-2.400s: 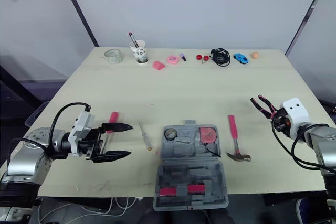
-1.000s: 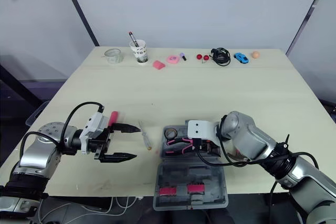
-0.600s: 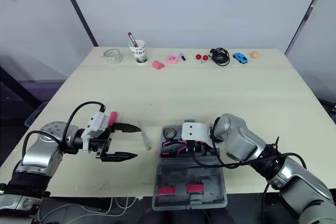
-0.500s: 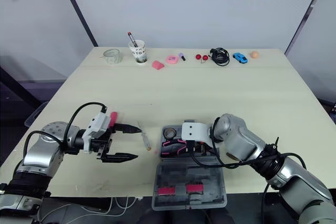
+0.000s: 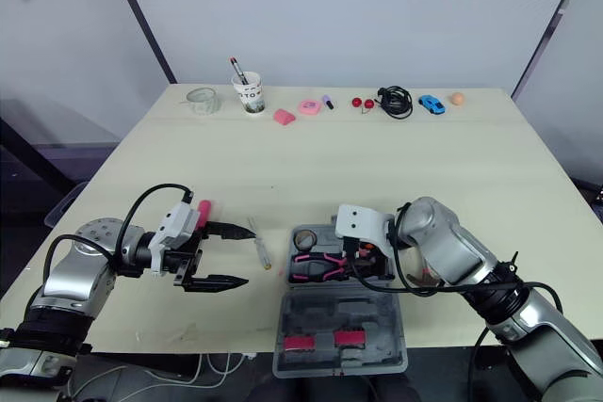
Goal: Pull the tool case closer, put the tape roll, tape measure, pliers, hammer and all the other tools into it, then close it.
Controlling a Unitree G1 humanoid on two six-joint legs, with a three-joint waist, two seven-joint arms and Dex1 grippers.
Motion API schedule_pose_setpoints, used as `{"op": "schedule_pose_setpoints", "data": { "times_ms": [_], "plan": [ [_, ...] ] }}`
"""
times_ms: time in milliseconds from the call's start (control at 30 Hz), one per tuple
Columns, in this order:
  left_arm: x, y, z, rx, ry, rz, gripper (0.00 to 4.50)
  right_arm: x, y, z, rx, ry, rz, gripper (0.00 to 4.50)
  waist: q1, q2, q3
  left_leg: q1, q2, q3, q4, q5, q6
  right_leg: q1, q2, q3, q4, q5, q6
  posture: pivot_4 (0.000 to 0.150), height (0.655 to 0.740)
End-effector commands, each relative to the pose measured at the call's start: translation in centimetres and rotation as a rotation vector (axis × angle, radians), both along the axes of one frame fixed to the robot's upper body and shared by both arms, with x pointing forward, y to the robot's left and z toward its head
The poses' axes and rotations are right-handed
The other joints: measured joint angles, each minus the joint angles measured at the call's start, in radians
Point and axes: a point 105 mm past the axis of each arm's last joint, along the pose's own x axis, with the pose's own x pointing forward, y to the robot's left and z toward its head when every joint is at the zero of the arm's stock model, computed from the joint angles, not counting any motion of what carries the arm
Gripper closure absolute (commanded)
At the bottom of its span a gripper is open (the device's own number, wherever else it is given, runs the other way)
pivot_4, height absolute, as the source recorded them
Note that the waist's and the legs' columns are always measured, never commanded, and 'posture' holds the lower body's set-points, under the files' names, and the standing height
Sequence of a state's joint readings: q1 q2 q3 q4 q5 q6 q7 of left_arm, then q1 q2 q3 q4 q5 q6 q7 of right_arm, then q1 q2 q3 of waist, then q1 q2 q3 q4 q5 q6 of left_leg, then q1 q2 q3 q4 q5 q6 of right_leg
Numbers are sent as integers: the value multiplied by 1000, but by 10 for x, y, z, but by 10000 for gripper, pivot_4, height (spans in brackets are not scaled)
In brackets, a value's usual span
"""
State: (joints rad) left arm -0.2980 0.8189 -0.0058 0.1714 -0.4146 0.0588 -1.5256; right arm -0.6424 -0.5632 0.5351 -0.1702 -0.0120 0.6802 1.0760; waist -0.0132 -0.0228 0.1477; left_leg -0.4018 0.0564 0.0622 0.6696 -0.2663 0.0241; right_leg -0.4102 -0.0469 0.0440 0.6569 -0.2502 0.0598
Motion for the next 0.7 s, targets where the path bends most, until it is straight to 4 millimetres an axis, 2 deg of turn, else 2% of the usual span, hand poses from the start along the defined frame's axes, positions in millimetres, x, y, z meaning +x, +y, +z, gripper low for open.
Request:
{"op": "schedule_pose_setpoints", "data": {
  "times_ms": [33, 100, 133, 167, 267, 500, 700],
  "plan": [
    [0, 0, 4, -7, -19, -16, 0, 5, 6, 15, 166, -52, 5, 13842, -1, 0, 0, 0, 0, 0, 0, 0, 0, 0, 0, 0, 0, 0, 0, 1500, 7400],
    [1, -1, 4, -9, -20, -16, 0, 7, 8, 14, 211, -66, -3, 26015, -1, 0, 0, 0, 0, 0, 0, 0, 0, 0, 0, 0, 0, 0, 0, 1500, 7400],
    [1, -1, 4, -11, -21, -15, 0, 7, 9, 10, 233, -57, -5, 27527, -1, 0, 0, 0, 0, 0, 0, 0, 0, 0, 0, 0, 0, 0, 0, 1500, 7400],
    [1, -2, 3, -13, -22, -15, 0, 6, 10, 5, 245, -47, -1, 33913, 0, -1, 0, 0, 0, 1, 0, 0, 0, 0, 0, 0, 0, 0, 0, 1500, 7400],
    [0, -4, 3, -23, -21, -15, 0, 10, 13, -4, 293, -33, -27, 44558, -1, -1, 0, 0, 0, 0, 0, 0, 0, 0, 0, 0, 0, 0, 0, 1500, 7400],
    [0, -3, 3, -23, -27, -17, 0, 14, 16, -31, 308, -4, -62, 44558, -1, -1, 0, 0, 0, 0, 0, 0, 0, 0, 0, 0, 0, 0, 0, 1500, 7400],
    [-1, -4, 3, -23, -28, -16, 0, 6, -4, -85, 134, 104, -93, 44558, -1, -1, -1, 1, 0, 1, 0, 0, 0, 1, 0, 1, 0, 0, 0, 1500, 7400]
  ]
}}
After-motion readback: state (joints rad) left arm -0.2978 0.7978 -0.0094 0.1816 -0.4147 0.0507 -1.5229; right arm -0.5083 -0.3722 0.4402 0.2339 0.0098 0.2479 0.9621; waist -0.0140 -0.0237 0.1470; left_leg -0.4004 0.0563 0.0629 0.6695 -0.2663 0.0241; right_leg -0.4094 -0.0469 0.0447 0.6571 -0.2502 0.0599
